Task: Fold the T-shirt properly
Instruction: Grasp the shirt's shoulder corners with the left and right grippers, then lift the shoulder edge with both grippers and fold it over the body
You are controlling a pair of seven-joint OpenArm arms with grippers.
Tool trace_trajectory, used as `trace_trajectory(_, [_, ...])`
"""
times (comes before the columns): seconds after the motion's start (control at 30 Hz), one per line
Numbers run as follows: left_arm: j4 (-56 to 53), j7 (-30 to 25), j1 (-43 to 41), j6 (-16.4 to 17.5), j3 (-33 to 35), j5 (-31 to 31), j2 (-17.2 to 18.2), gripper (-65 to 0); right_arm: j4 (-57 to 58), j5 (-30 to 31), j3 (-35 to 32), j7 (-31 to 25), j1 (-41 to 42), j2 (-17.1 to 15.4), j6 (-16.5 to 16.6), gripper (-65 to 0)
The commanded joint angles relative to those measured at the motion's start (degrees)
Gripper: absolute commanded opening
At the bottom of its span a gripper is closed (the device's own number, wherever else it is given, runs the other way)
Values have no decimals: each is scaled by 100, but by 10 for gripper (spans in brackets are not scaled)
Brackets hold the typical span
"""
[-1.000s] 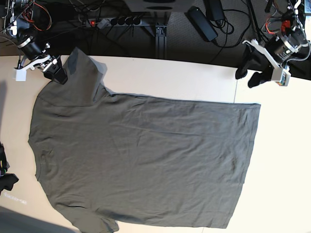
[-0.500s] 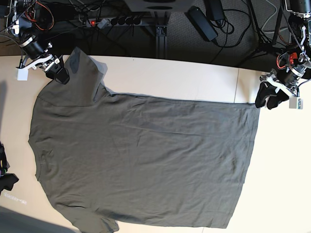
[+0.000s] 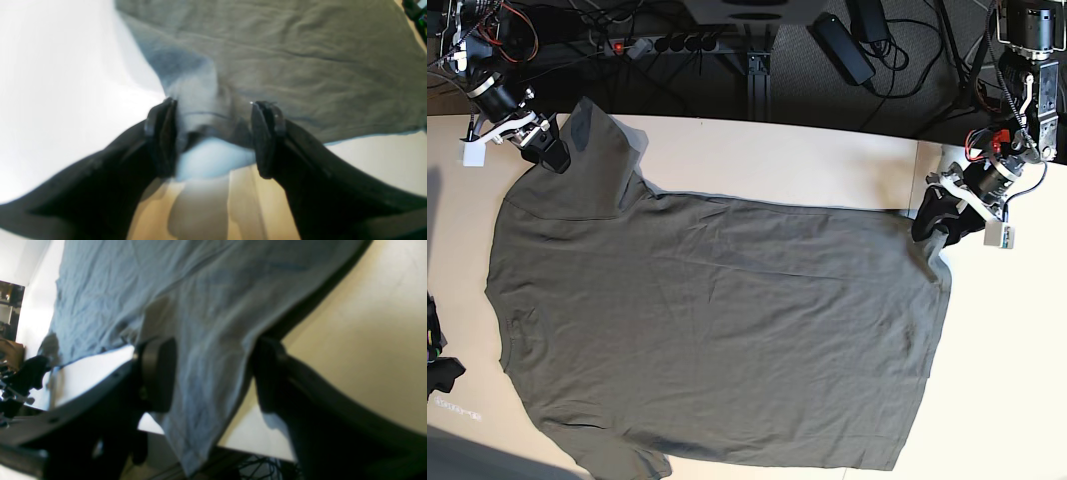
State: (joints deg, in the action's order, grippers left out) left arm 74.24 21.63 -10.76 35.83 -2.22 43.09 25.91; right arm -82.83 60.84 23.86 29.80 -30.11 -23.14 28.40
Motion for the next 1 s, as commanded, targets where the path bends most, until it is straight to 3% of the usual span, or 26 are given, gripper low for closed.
trace_trajectory(0.0, [-17, 459, -55, -2, 44, -234, -9, -267, -2, -190, -4, 216, -57, -50, 420, -277])
trace_trajectory(0.17, [-17, 426, -57, 0, 44, -350, -149, -268, -4, -190, -4, 199, -55, -50, 420, -277])
trace_trajectory(0.33, [-17, 195, -50, -2, 44, 85, -227, -280, -4, -192, -4, -50, -55, -48, 422, -289])
trace_trajectory(0.53, [-17, 66, -52, 0, 44, 81, -245, -564, -4, -190, -4, -50, 44, -50, 422, -650])
trace_trajectory(0.63, [-17, 70, -13, 0, 44, 66, -243, -648, -4, -195, -4, -46, 122, -50, 422, -650])
trace_trajectory(0.77, [-17, 90, 59, 4, 42, -205, -240, -650, -9, -450, -2, -42, 203, -48, 422, -650])
trace_trajectory(0.87, [-17, 90, 63, 376, 22, -201, -240, -650, -9, -656, 2, -39, 201, -48, 424, -650])
trace_trajectory(0.97, [7, 289, 107, 417, 15, -144, -240, -650, -46, -662, 2, 26, 199, -52, 424, -650])
